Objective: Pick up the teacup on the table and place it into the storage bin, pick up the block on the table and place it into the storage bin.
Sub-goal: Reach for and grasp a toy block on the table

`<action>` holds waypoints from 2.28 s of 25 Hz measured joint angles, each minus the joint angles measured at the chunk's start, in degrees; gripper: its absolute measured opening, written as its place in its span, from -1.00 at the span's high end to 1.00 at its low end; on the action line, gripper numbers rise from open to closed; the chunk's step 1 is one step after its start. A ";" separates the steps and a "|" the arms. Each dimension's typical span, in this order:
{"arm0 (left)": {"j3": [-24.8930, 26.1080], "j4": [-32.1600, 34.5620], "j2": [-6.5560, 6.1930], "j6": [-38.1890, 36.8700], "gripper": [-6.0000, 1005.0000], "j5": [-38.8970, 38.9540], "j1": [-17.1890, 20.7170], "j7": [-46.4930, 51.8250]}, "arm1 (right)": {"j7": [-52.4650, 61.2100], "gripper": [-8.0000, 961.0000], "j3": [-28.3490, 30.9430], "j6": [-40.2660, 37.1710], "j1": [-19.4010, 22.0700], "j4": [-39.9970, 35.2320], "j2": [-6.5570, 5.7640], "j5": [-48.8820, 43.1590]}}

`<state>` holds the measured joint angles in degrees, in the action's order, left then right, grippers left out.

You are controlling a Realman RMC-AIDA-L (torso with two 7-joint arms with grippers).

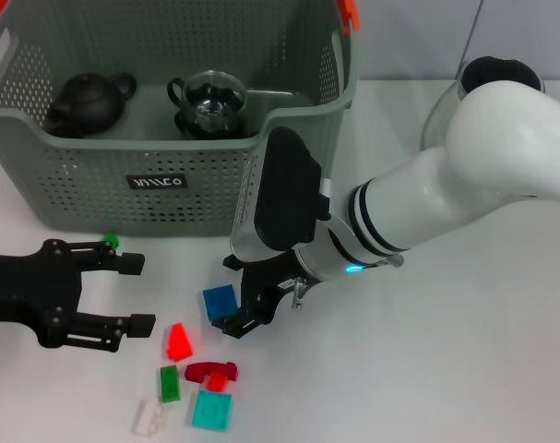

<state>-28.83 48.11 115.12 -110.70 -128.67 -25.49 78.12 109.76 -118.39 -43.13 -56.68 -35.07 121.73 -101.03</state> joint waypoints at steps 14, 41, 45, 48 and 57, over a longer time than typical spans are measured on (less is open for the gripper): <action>0.00 -0.04 0.02 0.06 -0.70 0.00 0.00 -0.12 | 0.49 -0.80 -0.70 -0.18 0.21 0.26 0.00 0.48; 2.25 -0.65 -1.07 -1.36 -0.71 -0.04 0.25 0.37 | 2.25 -0.18 5.29 -5.12 3.26 -7.43 -1.43 -1.89; 4.41 -0.93 -1.56 -2.19 -0.71 0.01 -0.06 0.44 | 2.97 -0.49 8.85 -8.23 6.78 -12.59 -1.38 -5.54; 5.38 -0.84 -1.80 -2.24 -0.71 0.03 -0.09 0.45 | 2.88 -0.70 10.91 -11.25 10.31 -17.73 -1.50 -7.40; 4.72 1.80 -1.83 -2.21 -0.71 -0.68 -0.08 0.98 | 1.60 -0.96 16.65 -22.60 20.73 -30.48 -1.50 -7.55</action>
<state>-24.10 49.92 113.29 -112.91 -129.35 -25.57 79.09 111.36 -101.74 -65.73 -35.95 -65.55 120.23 -108.58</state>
